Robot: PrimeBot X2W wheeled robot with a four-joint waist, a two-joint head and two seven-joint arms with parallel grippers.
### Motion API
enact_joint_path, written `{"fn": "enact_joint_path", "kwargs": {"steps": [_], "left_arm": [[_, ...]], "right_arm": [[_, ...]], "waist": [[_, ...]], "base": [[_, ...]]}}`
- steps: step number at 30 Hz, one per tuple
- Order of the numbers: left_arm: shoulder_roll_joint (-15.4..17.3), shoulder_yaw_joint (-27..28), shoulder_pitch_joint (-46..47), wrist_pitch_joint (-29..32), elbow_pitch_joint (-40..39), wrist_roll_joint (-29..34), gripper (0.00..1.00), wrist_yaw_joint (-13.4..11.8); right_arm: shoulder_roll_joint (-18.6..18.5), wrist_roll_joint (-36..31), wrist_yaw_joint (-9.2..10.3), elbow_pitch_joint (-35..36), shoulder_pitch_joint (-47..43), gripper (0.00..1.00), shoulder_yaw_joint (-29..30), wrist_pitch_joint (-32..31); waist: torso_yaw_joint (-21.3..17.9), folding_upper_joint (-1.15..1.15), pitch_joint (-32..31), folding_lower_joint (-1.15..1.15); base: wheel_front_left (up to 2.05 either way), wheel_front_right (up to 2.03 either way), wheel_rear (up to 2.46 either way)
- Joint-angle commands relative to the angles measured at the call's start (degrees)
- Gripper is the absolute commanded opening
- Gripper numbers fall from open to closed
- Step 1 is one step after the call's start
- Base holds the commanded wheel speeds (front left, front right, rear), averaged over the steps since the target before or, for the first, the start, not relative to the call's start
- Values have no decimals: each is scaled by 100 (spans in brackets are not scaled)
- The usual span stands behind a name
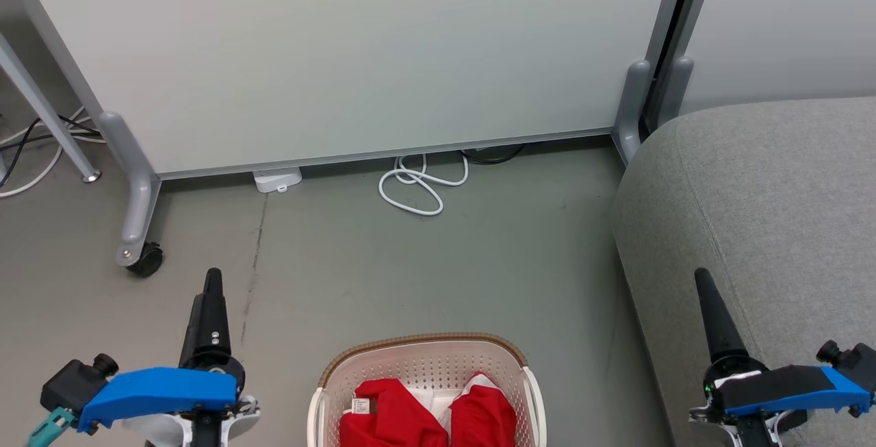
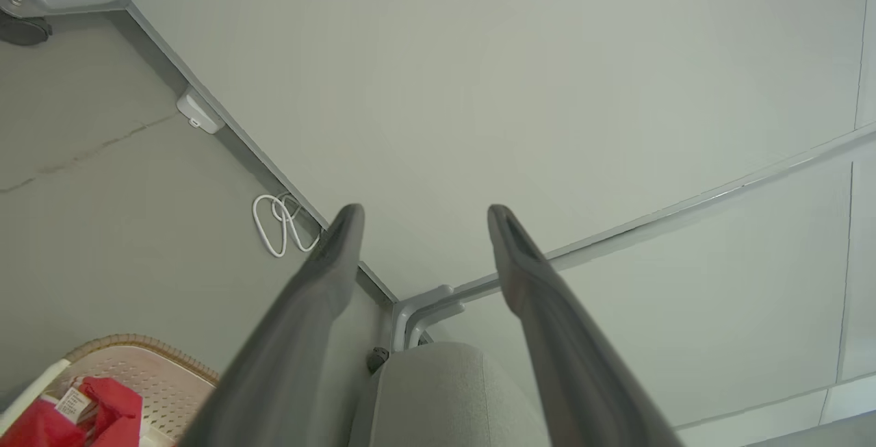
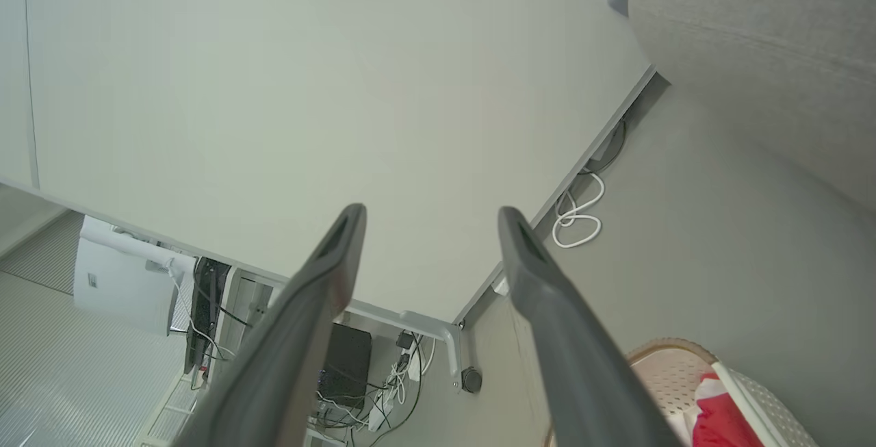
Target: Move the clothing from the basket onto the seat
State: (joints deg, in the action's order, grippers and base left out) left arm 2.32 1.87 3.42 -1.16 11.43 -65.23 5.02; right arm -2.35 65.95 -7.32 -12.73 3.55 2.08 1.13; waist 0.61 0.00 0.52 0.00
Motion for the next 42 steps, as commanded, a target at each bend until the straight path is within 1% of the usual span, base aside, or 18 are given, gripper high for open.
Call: {"fn": "enact_joint_path", "kwargs": {"steps": [1, 7, 11, 15, 26, 42], "left_arm": [[44, -63, 151, -59, -122, 284, 100, -42], [55, -243, 133, -184, -127, 1202, 100, -132], [136, -428, 149, -266, -94, 1792, 100, -227], [198, -616, 164, -341, -44, 2212, 100, -350], [285, -922, 215, -537, 108, 2934, 100, -564], [375, -1218, 271, -776, 168, 3840, 100, -747]], "right_arm": [[-33, -275, -12, 124, 92, 100, -25, 61], [-37, -968, -13, 141, 76, 100, -70, 185], [-39, -1410, -14, 130, 78, 100, -135, 266], [-42, -1791, -14, 95, 67, 100, -183, 343], [-47, -2636, -16, -55, 98, 100, -302, 540], [-54, -3551, -17, -95, 126, 100, -416, 779]], "waist": [[3, 0, 0, 0], [19, 0, 0, 0], [32, 0, -1, 0], [46, 0, -10, 0], [71, 0, -21, 0], [99, 0, 5, 0]], "base": [[0, 0, 0], [0, 0, 0], [0, 0, 0], [0, 0, 0], [0, 0, 0], [0, 0, 0]]}}
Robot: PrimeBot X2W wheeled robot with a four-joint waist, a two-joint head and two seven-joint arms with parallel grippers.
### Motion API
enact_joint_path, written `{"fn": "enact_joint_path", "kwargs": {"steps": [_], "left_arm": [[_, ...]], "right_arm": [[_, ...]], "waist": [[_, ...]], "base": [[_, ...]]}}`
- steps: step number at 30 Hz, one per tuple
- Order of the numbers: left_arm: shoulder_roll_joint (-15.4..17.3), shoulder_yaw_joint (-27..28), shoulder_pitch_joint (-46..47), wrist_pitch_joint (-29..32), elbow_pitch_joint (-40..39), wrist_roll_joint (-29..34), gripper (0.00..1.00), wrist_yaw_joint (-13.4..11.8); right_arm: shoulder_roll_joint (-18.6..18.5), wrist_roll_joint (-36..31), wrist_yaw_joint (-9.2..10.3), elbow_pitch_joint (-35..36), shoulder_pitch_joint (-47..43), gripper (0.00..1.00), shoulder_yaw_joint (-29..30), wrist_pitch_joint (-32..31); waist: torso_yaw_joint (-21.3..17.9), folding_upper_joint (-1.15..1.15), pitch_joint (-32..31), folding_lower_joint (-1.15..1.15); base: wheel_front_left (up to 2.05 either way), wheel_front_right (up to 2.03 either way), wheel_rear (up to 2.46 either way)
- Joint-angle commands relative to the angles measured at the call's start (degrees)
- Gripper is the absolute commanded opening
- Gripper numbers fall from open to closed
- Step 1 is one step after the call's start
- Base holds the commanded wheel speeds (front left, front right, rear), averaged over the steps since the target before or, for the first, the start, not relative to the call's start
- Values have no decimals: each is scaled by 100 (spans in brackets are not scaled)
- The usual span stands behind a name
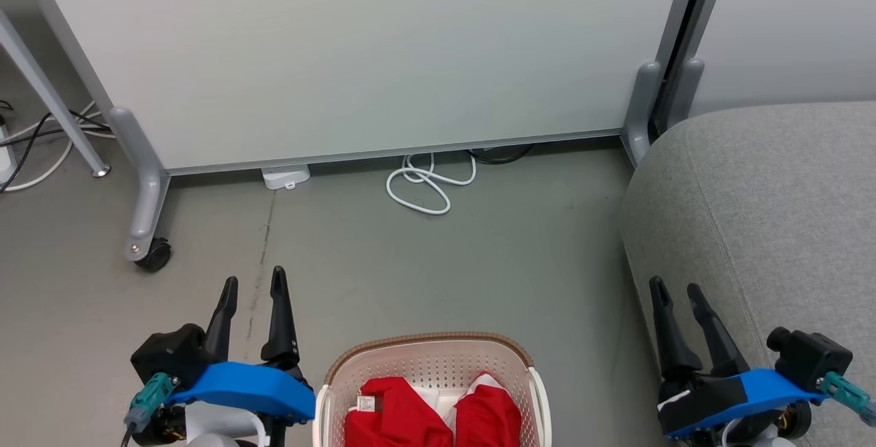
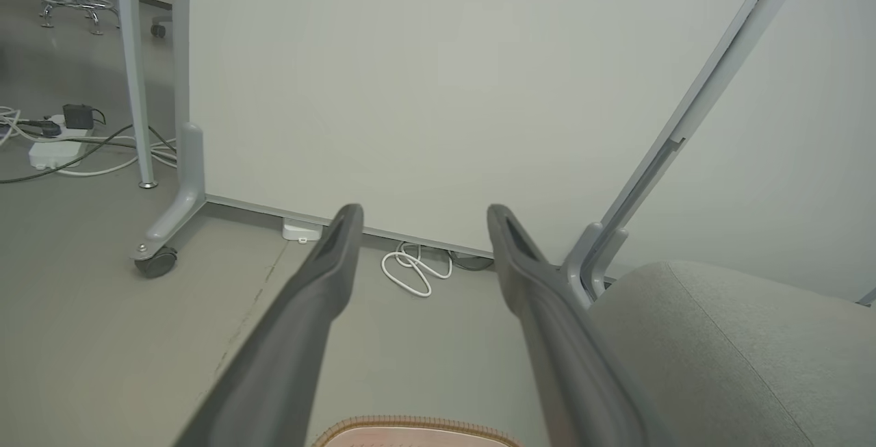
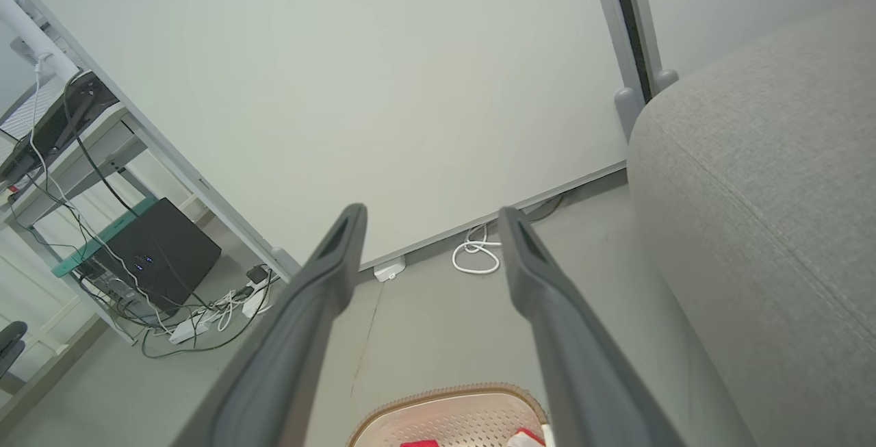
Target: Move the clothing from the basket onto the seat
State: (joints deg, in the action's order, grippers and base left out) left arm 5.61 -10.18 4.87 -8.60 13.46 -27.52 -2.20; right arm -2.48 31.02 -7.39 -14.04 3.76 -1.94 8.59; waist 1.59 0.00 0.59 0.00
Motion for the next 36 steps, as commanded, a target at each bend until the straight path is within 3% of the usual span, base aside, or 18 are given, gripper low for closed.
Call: {"fn": "enact_joint_path", "kwargs": {"steps": [1, 24, 36], "left_arm": [[51, -31, 130, -44, -34, 124, 100, -30], [78, -306, 132, -350, -58, 1308, 100, -153], [46, -383, 145, -487, -15, 1792, 100, -45]], "right_arm": [[-41, -115, -10, 35, 103, 100, -20, 44], [-49, -1272, -13, -10, 73, 100, -197, 352], [-51, -1784, -14, -44, 73, 100, -269, 487]], "waist": [[3, 0, -1, 0], [60, 0, 13, 0], [108, 0, 16, 0]], "base": [[0, 0, 0], [0, 0, 0], [0, 0, 0]]}}
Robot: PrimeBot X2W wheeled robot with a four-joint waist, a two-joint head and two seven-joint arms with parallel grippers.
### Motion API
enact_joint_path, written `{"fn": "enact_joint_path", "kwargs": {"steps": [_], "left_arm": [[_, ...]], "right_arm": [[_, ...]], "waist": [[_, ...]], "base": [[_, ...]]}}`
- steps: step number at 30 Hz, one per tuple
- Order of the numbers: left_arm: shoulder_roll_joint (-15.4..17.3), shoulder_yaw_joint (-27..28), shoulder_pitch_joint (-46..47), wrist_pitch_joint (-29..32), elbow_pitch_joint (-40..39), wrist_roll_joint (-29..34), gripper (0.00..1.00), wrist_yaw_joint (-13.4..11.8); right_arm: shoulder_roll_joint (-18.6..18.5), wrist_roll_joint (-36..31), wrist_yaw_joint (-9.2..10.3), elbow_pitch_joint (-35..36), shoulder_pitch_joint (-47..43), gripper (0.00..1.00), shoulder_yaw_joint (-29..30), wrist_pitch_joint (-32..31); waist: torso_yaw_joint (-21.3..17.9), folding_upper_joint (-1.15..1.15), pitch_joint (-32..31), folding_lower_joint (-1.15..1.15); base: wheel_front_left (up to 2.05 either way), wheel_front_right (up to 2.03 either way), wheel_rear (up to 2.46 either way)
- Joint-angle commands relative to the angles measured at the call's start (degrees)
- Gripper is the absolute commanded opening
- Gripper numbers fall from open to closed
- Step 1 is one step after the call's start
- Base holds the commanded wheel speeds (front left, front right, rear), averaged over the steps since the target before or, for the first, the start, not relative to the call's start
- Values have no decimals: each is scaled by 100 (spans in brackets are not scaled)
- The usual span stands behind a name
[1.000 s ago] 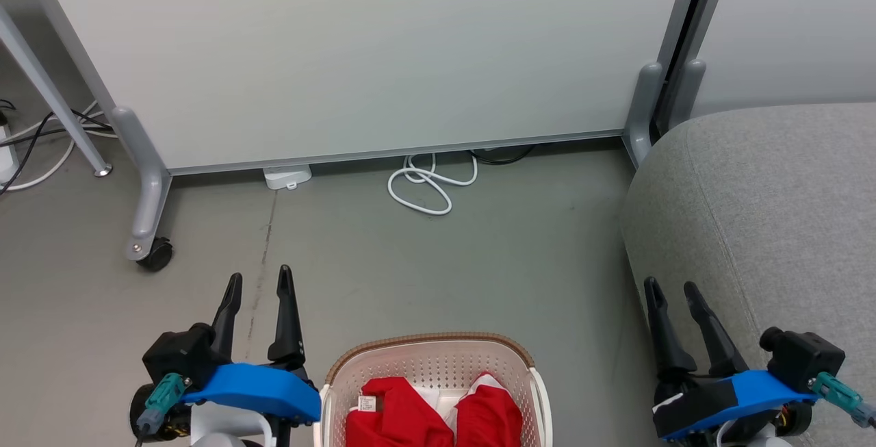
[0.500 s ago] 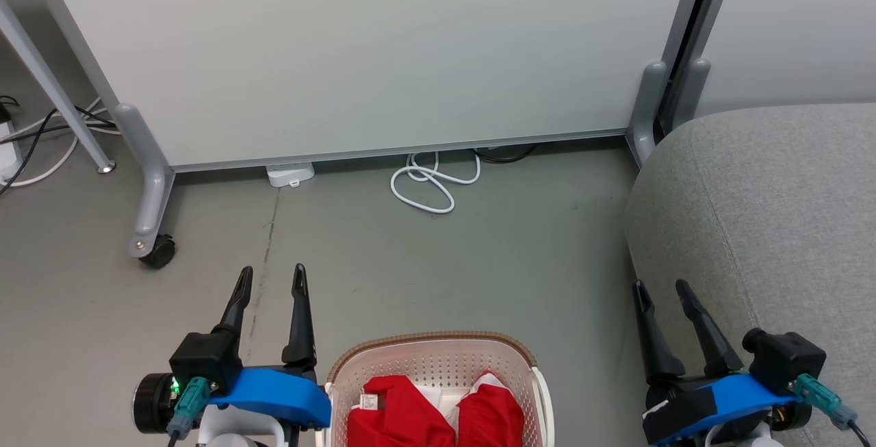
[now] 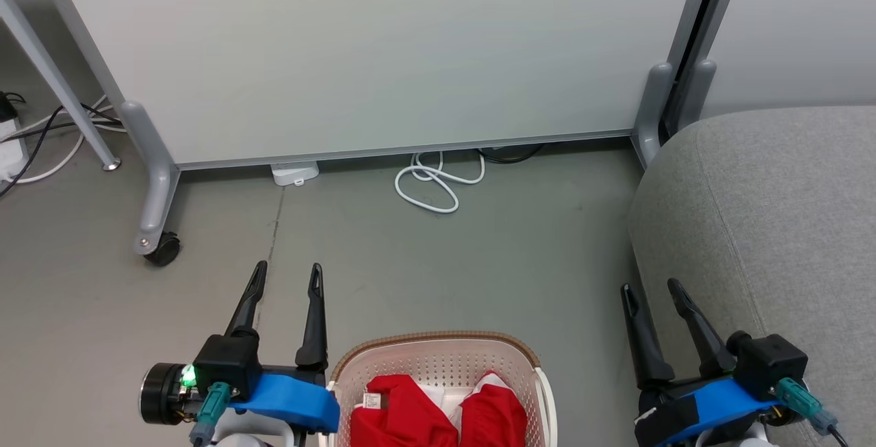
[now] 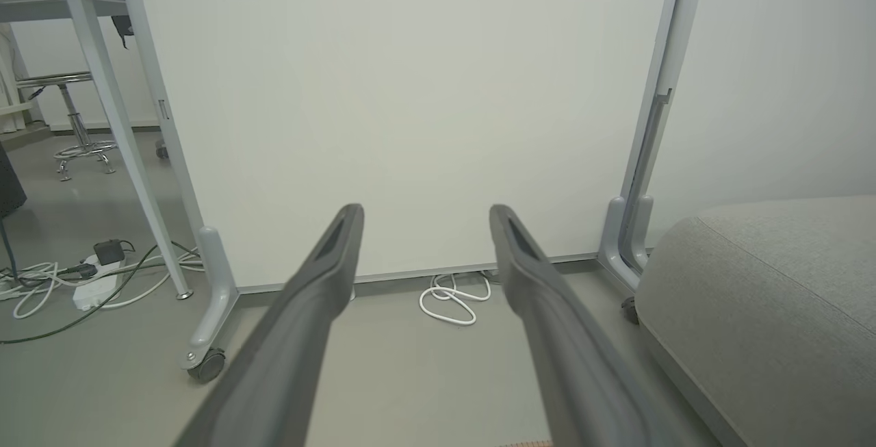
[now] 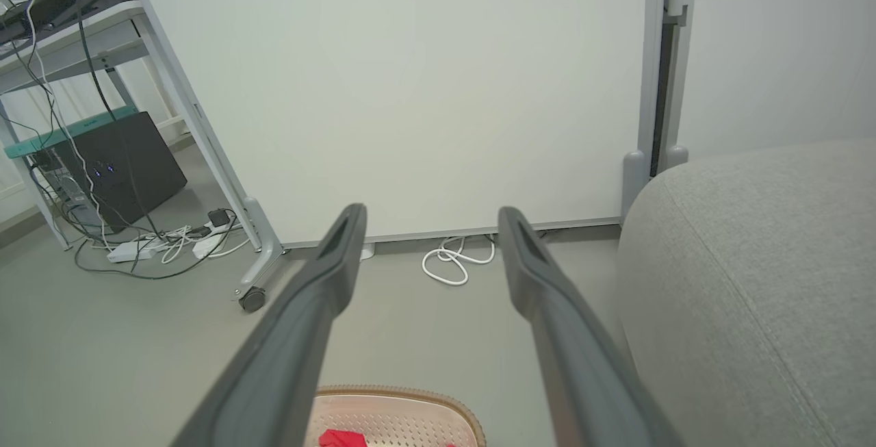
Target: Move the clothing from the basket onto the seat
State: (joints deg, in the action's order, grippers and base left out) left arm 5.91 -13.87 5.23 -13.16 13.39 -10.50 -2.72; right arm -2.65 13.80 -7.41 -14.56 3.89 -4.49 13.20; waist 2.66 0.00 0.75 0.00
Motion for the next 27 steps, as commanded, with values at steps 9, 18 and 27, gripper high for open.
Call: {"fn": "enact_joint_path", "kwargs": {"steps": [9, 18, 27], "left_arm": [[-54, 24, 96, -127, 341, 230, 100, 237], [-133, 63, 231, -213, 724, 436, 100, 374], [-175, 132, 228, -213, 734, 490, 100, 404]], "right_arm": [[-34, -327, -13, -44, 21, 100, -52, 130], [-34, -349, -14, -167, 6, 100, 38, 211], [-34, -251, -14, -200, 37, 100, 3, 205]], "waist": [[36, 0, -24, 0], [70, 0, -24, 0], [43, 0, -19, 0]], "base": [[0, 0, 0], [0, 0, 0], [0, 0, 0]]}}
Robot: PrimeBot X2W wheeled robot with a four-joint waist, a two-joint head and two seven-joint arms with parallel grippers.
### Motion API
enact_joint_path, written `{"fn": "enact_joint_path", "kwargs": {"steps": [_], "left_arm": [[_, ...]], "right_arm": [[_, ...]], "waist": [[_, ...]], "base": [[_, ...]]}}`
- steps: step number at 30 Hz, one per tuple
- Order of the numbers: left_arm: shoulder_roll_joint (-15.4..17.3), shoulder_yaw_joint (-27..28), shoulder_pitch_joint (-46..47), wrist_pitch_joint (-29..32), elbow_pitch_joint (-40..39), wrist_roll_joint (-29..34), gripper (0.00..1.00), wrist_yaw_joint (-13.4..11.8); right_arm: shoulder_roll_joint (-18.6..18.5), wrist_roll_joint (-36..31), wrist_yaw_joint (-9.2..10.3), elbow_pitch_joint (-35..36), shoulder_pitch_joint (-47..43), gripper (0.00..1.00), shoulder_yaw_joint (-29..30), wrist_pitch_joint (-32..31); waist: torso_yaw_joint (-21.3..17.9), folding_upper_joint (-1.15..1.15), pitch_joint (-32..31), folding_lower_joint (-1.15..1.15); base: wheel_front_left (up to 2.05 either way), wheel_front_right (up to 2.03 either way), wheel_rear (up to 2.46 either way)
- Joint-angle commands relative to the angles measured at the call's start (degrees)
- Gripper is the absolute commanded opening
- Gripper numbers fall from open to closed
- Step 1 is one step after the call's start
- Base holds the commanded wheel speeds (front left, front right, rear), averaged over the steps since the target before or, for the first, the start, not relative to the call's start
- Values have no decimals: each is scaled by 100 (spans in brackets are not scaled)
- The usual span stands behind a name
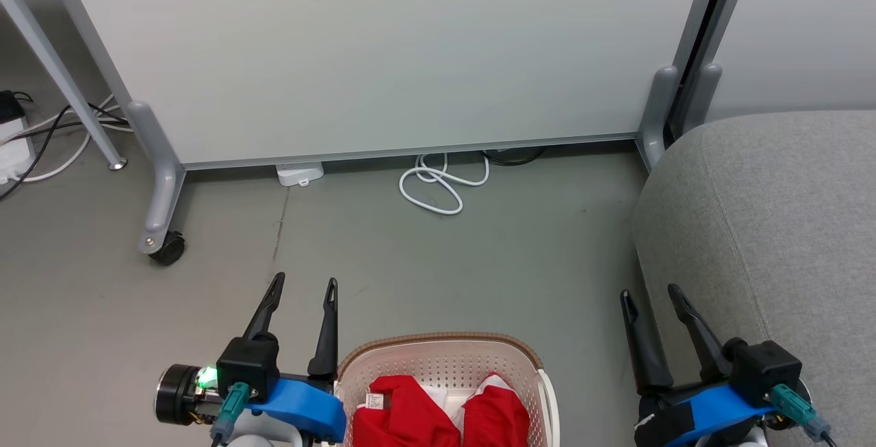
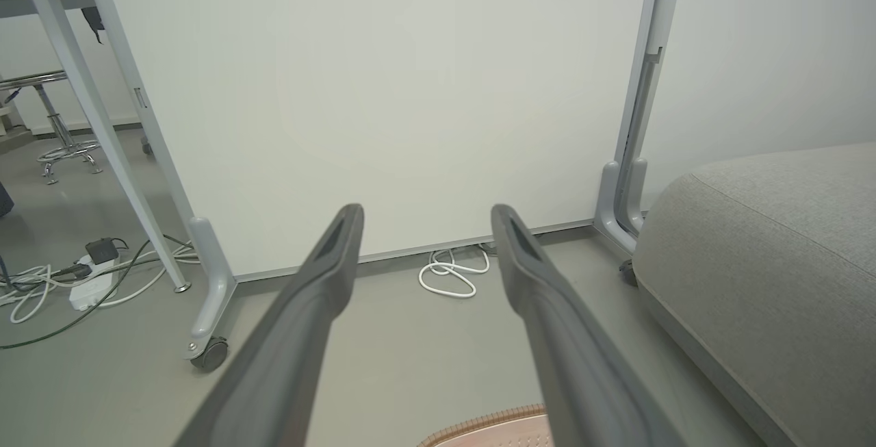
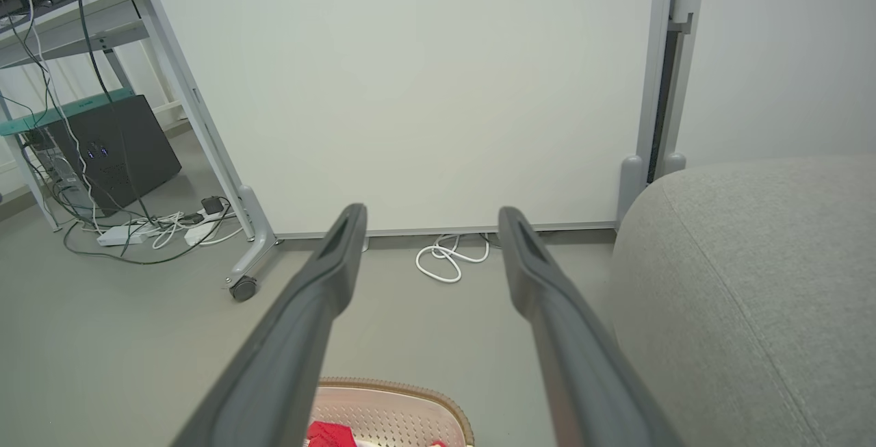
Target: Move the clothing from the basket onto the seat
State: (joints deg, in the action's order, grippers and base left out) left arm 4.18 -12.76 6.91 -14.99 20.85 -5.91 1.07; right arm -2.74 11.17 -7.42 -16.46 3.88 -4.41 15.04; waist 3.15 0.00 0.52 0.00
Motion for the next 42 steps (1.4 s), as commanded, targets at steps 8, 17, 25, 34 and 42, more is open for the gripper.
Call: {"fn": "enact_joint_path", "kwargs": {"steps": [8, 17, 25, 34, 42], "left_arm": [[-24, -211, 286, -28, 281, 184, 100, 243], [-40, -764, 1312, -25, 1232, 381, 100, 544], [35, -1319, 2387, -25, 2257, 445, 100, 642], [60, -2174, 3462, -25, 3454, 61, 100, 636], [-33, -3055, 4234, 55, 4499, -540, 100, 636]], "right_arm": [[-26, -183, -12, 279, 166, 100, 11, 20], [-25, -508, -8, 639, 680, 100, 64, 20], [-21, -576, -8, 948, 1365, 100, -26, 20], [-20, -543, -8, 1302, 1998, 100, -121, 20], [-20, -609, -8, 1552, 2450, 100, -301, 21]], "waist": [[-175, 0, 267, 0], [-613, 0, 1350, 0], [-1086, 0, 2525, 0], [-1365, 0, 3671, 0], [-1354, 0, 4452, 0]], "base": [[0, 0, 0], [0, 0, 0], [0, 0, 0], [0, 0, 0], [0, 0, 0]]}}
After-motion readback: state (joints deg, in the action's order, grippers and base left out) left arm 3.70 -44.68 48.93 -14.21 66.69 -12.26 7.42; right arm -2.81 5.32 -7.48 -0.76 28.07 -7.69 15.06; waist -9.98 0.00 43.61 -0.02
